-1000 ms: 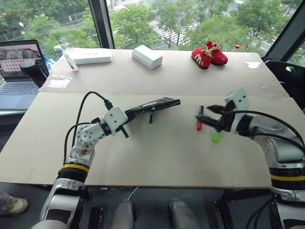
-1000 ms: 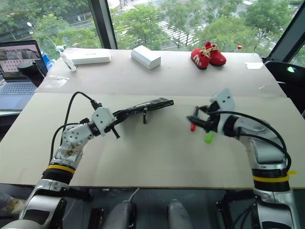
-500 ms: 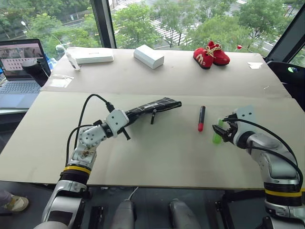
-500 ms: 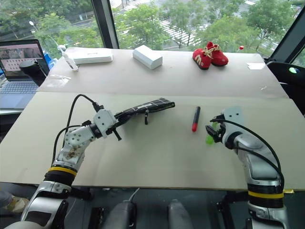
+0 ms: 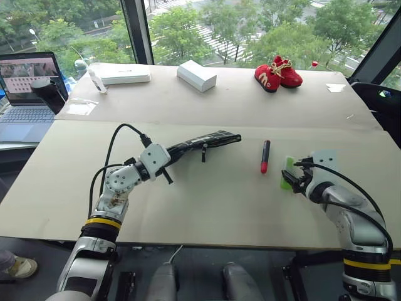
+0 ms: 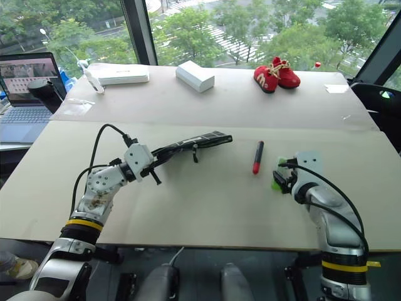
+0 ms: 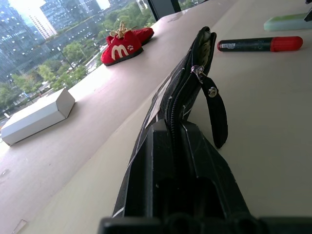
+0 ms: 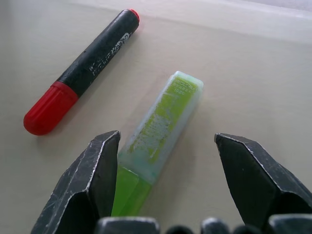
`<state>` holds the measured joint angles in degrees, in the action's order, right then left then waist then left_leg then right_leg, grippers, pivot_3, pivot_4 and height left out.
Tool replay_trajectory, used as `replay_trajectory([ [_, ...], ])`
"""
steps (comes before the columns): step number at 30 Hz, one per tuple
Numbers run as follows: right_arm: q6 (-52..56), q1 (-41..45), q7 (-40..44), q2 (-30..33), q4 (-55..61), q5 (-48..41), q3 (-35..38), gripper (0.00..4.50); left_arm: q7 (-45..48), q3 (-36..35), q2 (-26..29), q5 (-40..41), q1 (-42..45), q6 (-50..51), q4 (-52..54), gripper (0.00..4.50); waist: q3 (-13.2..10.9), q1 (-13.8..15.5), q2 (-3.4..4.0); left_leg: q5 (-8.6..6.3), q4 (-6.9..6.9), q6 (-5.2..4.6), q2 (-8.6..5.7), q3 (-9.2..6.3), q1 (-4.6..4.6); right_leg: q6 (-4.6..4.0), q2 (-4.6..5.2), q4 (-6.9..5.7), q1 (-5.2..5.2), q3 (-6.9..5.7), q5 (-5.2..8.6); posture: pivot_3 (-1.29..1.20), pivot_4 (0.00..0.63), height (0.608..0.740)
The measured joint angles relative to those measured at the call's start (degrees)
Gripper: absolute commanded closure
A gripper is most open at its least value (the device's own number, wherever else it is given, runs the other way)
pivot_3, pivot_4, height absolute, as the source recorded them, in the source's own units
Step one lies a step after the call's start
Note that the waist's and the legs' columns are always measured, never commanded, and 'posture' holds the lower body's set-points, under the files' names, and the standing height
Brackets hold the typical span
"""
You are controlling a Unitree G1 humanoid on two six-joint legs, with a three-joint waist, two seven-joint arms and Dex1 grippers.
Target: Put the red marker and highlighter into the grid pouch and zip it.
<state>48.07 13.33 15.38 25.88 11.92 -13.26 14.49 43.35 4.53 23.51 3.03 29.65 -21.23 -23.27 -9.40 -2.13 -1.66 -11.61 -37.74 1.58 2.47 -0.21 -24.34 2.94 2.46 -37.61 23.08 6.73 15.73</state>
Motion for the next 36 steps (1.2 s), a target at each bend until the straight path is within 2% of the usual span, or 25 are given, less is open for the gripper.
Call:
replay_trajectory([
  [18, 2.45, 1.87, -1.44, 0.15, -0.54, -0.90, -0.05, 1.04, -0.09, 0.00, -1.26, 0.57, 0.30, 0.07, -0.23, 4.50, 0.00, -0.01, 0.00, 0.00, 0.00, 0.00, -0.01, 0.00, -0.01, 0.00, 0.00, -0.01, 0.02, 0.01, 0.00, 0.00, 0.150, 0.729],
  [25, 3.50, 2.08, -2.09, -2.74, -1.11, -1.44, -0.72, 1.04, -0.13, -0.01, -1.33, 0.60, 0.30, 0.08, -0.32, 4.50, -0.01, -0.08, 0.01, 0.00, 0.00, 0.00, -0.01, 0.01, -0.05, 0.00, 0.01, -0.02, 0.07, 0.03, 0.00, 0.00, 0.150, 0.729],
  [32, 3.57, 2.12, -2.01, -2.25, -1.27, -1.10, -0.99, 1.04, -0.26, -0.07, -1.34, 0.61, 0.28, 0.10, -0.32, 4.50, -0.01, -0.07, 0.01, 0.00, 0.00, 0.00, -0.01, 0.01, -0.05, 0.00, 0.00, -0.02, 0.07, 0.02, 0.00, 0.00, 0.150, 0.729],
  [36, 3.05, 1.86, -1.96, -2.06, -1.27, -0.41, -1.67, 2.11, -0.47, -0.14, -1.34, 0.61, 0.29, 0.11, -0.32, 4.50, -0.01, -0.08, 0.01, 0.00, 0.00, 0.00, -0.01, 0.01, -0.04, 0.00, 0.00, -0.02, 0.06, 0.02, 0.00, 0.00, 0.150, 0.729],
])
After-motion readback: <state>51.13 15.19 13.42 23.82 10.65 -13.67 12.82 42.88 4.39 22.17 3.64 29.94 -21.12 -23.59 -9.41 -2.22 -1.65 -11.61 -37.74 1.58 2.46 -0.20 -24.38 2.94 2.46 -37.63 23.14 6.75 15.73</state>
